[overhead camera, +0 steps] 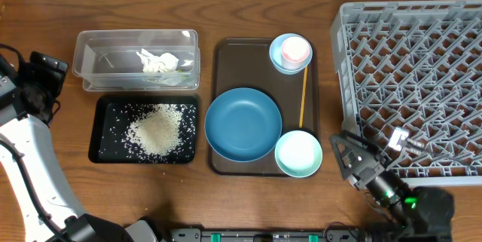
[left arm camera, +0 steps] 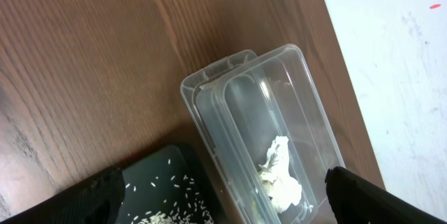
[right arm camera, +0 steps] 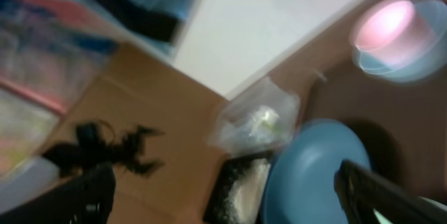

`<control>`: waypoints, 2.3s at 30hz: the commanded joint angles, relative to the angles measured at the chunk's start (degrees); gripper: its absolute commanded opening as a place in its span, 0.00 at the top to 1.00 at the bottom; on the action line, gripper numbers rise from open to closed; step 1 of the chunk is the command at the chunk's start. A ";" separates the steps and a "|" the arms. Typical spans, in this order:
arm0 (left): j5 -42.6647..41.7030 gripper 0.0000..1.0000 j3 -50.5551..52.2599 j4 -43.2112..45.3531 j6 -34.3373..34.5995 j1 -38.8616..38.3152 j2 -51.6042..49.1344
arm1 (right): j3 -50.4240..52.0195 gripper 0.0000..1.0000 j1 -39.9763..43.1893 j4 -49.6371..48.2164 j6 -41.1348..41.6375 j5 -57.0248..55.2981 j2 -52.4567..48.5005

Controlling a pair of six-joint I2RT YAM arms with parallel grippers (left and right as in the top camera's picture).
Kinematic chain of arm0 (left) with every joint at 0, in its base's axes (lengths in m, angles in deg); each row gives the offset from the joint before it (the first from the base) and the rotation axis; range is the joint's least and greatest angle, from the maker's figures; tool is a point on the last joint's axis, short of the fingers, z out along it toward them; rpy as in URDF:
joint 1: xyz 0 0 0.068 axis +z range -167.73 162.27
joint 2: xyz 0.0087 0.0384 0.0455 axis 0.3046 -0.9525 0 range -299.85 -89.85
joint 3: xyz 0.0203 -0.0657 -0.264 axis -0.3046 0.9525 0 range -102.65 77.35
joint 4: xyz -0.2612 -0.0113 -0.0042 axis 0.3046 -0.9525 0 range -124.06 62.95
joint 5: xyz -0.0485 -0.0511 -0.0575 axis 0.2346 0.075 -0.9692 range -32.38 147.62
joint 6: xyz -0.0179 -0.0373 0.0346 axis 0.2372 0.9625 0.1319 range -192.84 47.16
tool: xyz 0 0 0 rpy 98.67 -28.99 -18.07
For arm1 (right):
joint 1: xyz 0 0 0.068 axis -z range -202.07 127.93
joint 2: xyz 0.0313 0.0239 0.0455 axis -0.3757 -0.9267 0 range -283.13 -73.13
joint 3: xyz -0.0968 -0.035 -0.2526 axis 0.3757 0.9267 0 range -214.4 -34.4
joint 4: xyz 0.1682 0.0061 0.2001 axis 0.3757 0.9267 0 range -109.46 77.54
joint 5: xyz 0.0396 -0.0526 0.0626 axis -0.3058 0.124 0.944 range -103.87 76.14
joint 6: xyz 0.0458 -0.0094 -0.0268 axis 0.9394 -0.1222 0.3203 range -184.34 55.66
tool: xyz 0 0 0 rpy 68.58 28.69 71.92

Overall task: Sort waste into correct bins and load items into the dishwasher rack
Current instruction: 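Reach the right gripper toward the mint bowl on the brown tray, then grasp the mint bowl rim with the right gripper and lift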

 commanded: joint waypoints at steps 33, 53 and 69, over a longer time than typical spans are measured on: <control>0.76 0.06 0.09 -0.13 0.07 0.15 -0.20 | -53.42 0.03 -44.59 55.36 -37.59 -34.49 -85.40; 0.76 0.06 0.09 -0.13 0.07 0.15 -0.20 | -52.17 0.55 -44.63 52.57 -37.35 -39.17 -96.56; 0.76 0.06 0.09 -0.13 0.07 0.15 -0.20 | -51.17 0.92 -44.65 49.20 -37.31 -35.47 -96.37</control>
